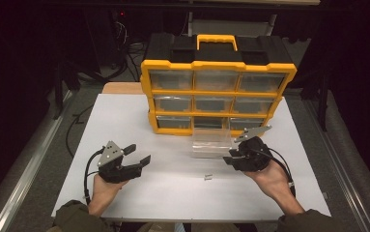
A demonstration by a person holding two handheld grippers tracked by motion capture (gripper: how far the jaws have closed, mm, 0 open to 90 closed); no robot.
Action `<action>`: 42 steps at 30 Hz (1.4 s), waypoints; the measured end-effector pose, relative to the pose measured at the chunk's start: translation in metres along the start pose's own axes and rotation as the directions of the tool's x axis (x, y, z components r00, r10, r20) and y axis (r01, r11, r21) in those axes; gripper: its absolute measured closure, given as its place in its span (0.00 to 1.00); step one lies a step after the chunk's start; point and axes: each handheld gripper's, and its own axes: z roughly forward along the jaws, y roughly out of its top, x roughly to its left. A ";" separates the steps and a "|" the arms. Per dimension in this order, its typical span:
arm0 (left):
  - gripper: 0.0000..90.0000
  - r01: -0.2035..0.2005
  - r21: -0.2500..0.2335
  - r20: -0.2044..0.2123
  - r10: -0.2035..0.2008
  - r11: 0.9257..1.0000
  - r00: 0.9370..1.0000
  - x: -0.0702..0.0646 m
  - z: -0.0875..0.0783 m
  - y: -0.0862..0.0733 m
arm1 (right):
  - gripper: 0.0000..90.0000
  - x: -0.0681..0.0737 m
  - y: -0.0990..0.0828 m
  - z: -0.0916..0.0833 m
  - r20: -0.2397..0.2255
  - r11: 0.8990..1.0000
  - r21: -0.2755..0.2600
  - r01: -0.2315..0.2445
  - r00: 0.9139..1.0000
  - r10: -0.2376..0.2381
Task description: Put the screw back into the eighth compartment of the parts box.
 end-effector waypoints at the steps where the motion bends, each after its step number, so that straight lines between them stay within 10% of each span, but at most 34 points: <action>1: 0.34 0.000 0.000 0.000 0.000 1.000 1.000 0.000 0.000 0.000 | 0.74 0.001 0.000 0.001 0.002 1.000 0.005 -0.003 1.000 0.003; 42: 0.34 -0.006 0.013 0.011 0.006 1.000 1.000 0.000 0.002 0.001 | 0.77 0.022 -0.001 0.064 -0.035 0.985 0.152 0.080 0.997 -0.076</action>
